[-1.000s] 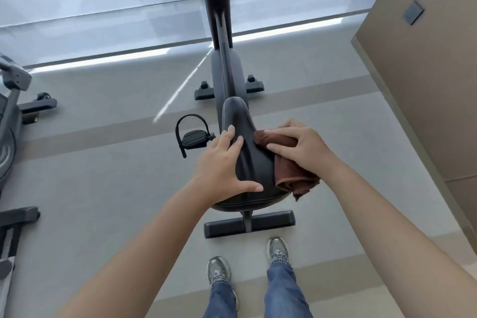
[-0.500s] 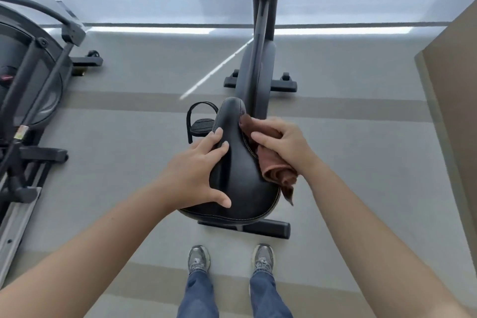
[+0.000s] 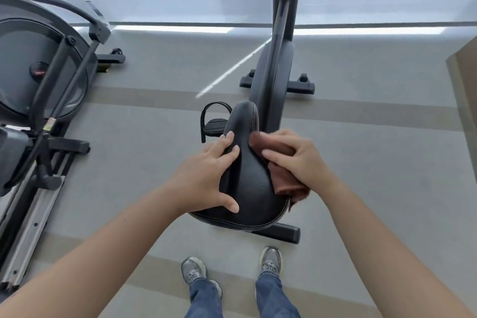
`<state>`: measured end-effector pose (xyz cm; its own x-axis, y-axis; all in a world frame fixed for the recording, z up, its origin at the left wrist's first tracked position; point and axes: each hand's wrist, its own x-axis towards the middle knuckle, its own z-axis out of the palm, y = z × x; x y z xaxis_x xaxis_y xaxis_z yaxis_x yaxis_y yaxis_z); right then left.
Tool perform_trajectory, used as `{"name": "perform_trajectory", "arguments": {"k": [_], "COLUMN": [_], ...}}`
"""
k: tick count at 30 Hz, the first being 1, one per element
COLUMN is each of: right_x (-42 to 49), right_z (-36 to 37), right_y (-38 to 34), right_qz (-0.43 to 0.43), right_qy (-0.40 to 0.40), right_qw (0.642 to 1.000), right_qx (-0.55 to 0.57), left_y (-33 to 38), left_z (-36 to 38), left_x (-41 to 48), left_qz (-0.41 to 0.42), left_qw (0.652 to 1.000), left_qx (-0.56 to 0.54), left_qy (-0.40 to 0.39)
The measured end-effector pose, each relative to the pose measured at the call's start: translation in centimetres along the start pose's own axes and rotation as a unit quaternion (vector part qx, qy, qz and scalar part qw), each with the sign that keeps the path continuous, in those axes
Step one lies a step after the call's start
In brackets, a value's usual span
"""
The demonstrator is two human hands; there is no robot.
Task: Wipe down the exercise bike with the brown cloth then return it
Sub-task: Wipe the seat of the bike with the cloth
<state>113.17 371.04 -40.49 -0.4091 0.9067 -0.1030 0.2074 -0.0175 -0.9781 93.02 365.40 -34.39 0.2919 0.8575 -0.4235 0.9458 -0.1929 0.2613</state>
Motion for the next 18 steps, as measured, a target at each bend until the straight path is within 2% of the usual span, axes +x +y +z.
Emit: {"name": "perform_trajectory", "arguments": {"k": [1,3,8,10,12,15,18], "right_x": [-1.3,-2.0,4.1,5.8,4.7,-1.5,-6.1], "right_z": [-0.5,-0.6,1.5,1.7,1.1,-0.7,-1.9], "right_y": [0.4,1.0,-1.0,-1.6,-1.8,-0.8,0.2], "right_qz": [0.004,0.009,-0.002,0.007,0.015,0.035,0.052], "right_qy": [-0.025,-0.025,0.118,0.137,0.091,-0.023,-0.035], "right_qw": [1.000,1.000,0.993,0.990,0.996,0.999,0.998], "right_qx": [0.000,-0.002,-0.003,-0.011,-0.010,-0.011,-0.021], "left_y": [0.0,0.0,-0.4,-0.6,-0.6,-0.7,-0.8], "left_z": [0.0,0.0,0.2,0.4,0.4,0.4,0.3], "left_x": [0.0,0.0,0.1,0.0,0.0,-0.1,-0.1], "left_qz": [0.001,0.000,-0.010,-0.017,-0.017,-0.009,-0.008], "left_qw": [1.000,1.000,0.999,0.998,0.998,0.997,0.996], "left_qx": [-0.003,-0.014,-0.045,-0.062,-0.064,-0.070,-0.078], "left_qy": [0.001,0.003,0.014,0.021,0.023,0.035,0.037]}}
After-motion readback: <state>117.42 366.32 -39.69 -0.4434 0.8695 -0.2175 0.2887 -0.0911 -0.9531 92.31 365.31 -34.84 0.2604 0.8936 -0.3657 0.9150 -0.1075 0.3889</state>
